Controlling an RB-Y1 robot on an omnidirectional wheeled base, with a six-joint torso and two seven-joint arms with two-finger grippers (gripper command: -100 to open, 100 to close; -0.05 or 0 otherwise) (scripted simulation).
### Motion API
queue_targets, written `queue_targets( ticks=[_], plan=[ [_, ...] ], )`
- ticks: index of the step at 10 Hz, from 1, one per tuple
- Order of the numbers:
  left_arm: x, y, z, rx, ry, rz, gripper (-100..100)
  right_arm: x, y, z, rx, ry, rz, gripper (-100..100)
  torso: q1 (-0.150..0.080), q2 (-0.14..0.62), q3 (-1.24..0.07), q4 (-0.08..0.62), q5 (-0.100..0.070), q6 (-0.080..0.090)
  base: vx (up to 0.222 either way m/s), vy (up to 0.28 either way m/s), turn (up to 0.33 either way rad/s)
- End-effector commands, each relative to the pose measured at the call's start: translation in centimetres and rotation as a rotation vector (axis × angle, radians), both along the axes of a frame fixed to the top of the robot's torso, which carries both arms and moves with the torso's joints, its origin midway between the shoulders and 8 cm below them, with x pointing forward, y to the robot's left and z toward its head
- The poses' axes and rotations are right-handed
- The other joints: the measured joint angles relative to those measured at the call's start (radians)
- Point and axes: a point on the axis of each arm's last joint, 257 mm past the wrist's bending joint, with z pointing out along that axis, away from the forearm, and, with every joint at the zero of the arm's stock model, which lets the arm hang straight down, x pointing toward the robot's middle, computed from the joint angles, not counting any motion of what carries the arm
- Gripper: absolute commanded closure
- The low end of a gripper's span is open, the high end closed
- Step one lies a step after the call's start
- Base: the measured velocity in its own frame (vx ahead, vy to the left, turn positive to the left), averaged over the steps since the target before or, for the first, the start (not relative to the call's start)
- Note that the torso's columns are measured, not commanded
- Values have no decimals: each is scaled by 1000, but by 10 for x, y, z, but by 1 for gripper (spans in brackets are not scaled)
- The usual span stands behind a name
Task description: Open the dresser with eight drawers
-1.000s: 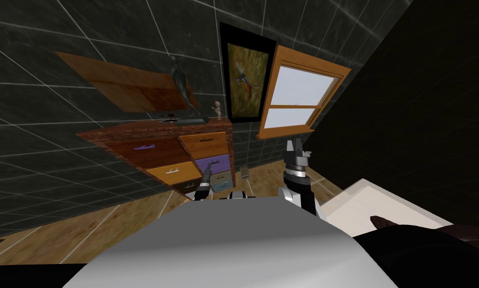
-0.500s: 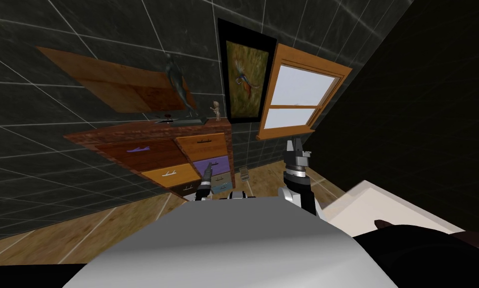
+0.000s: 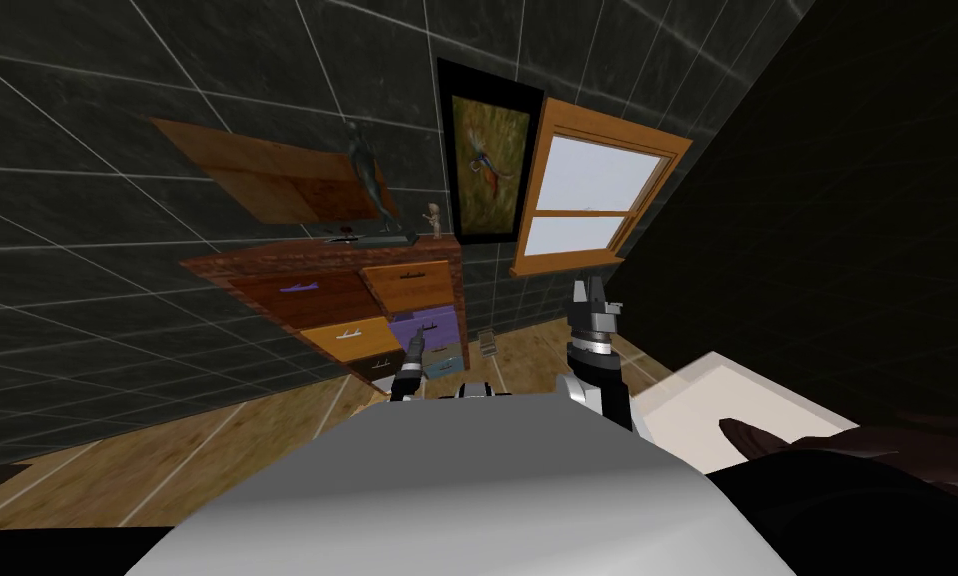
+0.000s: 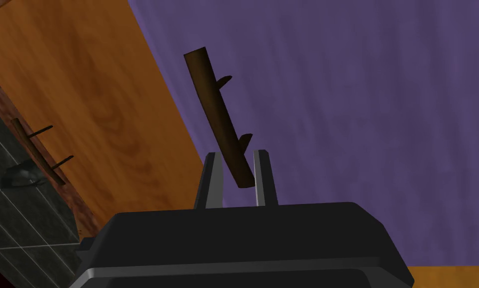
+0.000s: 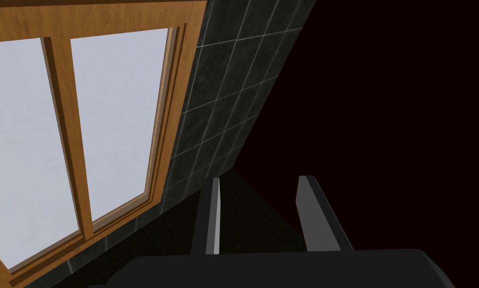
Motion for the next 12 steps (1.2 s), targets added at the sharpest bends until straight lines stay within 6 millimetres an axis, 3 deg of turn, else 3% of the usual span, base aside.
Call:
queue_targets(
  ticks=[1, 4, 5, 12],
  plan=[
    [-1, -1, -1, 0, 7, 0, 100, 0, 0, 0, 0, 0, 0, 0, 0, -1, -1, 0, 0, 0, -107, -30, 2],
    [-6, -3, -5, 1, 22, -4, 100, 0, 0, 0, 0, 0, 0, 0, 1, -1, -1, 0, 0, -1, -163, -33, 11],
    [0, -4, 10, 0, 9, -3, -100, 0, 0, 0, 0, 0, 0, 0, 0, 0, 0, -1, 0, -1, -104, -24, -10],
    [13, -5, 49, 1, 9, 4, -100, 0, 0, 0, 0, 0, 0, 0, 0, 1, 0, 2, -1, 0, -9, 12, -12]
  ],
)
